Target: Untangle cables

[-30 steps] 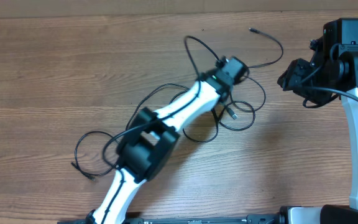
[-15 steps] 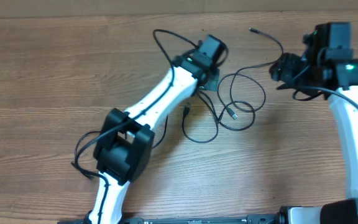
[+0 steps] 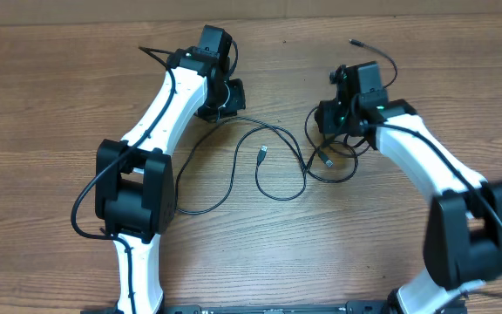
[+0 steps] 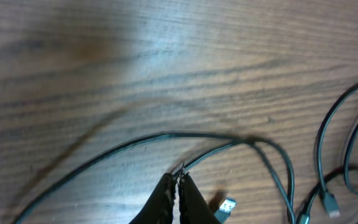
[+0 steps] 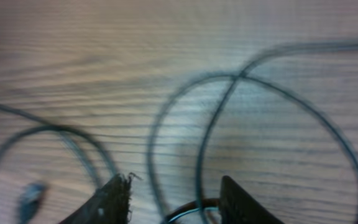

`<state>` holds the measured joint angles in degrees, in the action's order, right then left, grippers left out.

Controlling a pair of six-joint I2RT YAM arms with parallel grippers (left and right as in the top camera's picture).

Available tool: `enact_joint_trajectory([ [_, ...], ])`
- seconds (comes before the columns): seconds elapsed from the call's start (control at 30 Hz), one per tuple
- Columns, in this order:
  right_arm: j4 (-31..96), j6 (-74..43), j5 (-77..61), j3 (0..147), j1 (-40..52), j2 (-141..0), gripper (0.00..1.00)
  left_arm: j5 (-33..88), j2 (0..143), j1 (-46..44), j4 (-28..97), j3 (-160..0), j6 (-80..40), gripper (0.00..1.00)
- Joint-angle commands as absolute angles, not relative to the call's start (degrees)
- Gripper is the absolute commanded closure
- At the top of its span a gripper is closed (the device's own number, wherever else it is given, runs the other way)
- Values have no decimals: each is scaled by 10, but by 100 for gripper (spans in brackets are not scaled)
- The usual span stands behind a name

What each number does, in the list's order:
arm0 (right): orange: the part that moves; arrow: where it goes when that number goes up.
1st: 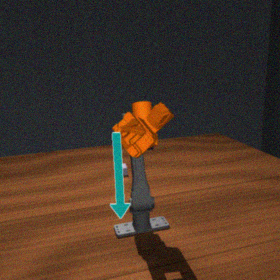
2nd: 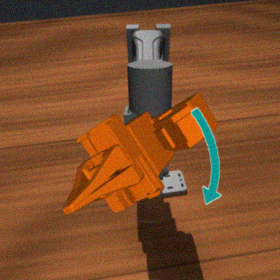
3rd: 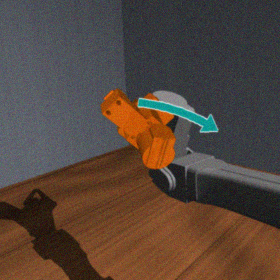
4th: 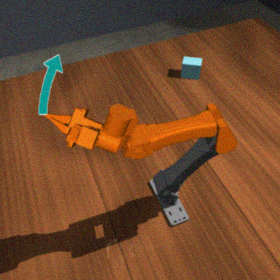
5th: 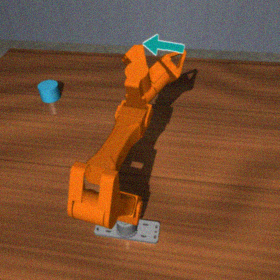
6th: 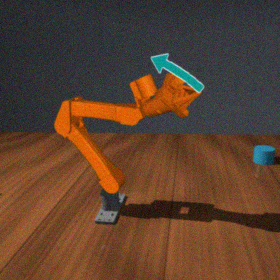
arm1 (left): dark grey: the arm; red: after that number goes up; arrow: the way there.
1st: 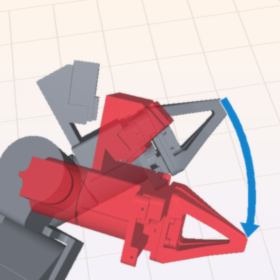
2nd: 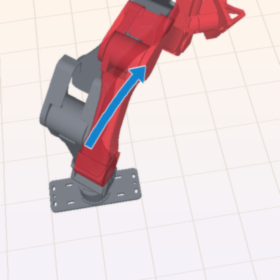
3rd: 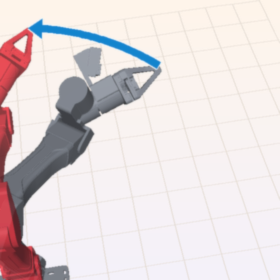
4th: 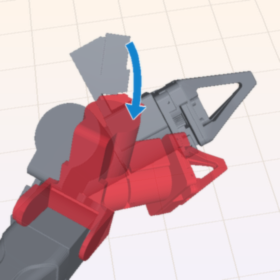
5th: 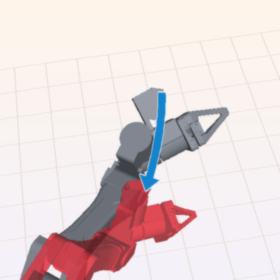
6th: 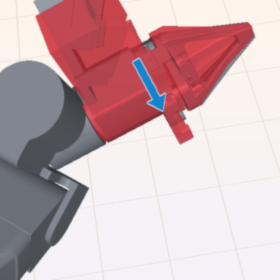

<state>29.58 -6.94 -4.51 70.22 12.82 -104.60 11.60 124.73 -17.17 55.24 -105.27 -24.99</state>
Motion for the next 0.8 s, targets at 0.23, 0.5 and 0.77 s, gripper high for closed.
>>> enact_joint_trajectory([
  [0.23, 313, -90, -20, 695, 129, -1113, 66, 130, 1225, -172, 561, -1052, -253, 87],
  [0.5, 272, -90, -25, 642, 131, -1121, 66, 130, 1225, -172, 564, -1052, -253, 87],
  [0.77, 237, -90, -26, 625, 140, -1165, 88, 130, 1225, -172, 571, -1052, -253, 86],
])
